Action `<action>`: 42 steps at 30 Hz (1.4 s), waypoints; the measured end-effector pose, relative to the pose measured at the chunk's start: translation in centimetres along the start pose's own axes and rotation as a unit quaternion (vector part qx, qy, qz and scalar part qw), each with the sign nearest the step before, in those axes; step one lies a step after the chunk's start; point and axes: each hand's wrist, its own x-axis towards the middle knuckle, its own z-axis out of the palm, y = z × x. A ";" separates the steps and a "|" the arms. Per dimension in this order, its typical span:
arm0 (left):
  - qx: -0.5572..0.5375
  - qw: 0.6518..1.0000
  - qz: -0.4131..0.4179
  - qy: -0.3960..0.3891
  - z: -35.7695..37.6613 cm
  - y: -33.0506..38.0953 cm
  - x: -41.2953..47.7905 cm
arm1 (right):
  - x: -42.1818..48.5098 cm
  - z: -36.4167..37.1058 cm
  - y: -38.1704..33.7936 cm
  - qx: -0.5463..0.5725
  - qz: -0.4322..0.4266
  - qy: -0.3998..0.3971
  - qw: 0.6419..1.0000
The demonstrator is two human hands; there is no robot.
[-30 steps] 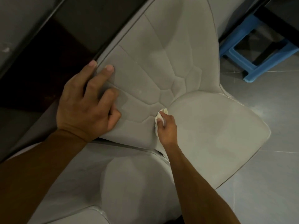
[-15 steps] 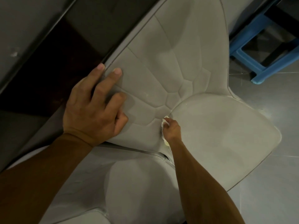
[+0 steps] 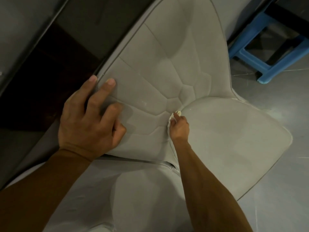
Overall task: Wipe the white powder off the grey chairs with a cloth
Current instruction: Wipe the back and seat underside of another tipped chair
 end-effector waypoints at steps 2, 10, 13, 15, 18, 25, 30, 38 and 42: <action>0.001 1.000 0.005 -0.002 0.0 0.1 0.1 | 0.7 0.2 0.1 0.015 0.067 -0.010 0.998; 0.000 1.000 -0.004 0.010 -0.3 0.2 0.4 | -0.8 -2.6 -2.2 0.022 -0.089 0.195 0.976; -0.006 1.000 0.000 0.008 -0.3 0.1 0.4 | -0.4 -3.0 -3.5 0.055 -0.047 0.114 0.991; -0.002 1.000 -0.001 0.011 -0.3 0.1 0.4 | 0.6 -3.6 -3.3 0.069 0.058 0.036 0.995; -0.002 1.000 0.003 0.012 -0.3 0.1 0.4 | 1.9 -4.4 -2.3 0.012 0.102 0.000 0.995; 0.000 1.000 0.004 0.012 -0.3 0.1 0.4 | 0.6 -5.3 -4.4 0.092 -0.073 0.217 0.969; -0.002 1.000 0.003 0.009 -0.2 0.0 0.2 | 2.0 -4.3 -4.7 0.108 -0.046 0.204 0.972; -0.005 1.000 0.004 0.016 -0.2 0.1 0.3 | 2.0 -6.2 -4.7 0.098 -0.067 0.236 0.965; -0.012 1.000 0.005 0.013 -0.1 -0.1 0.3 | 1.8 -5.9 -6.6 0.143 -0.153 0.295 0.932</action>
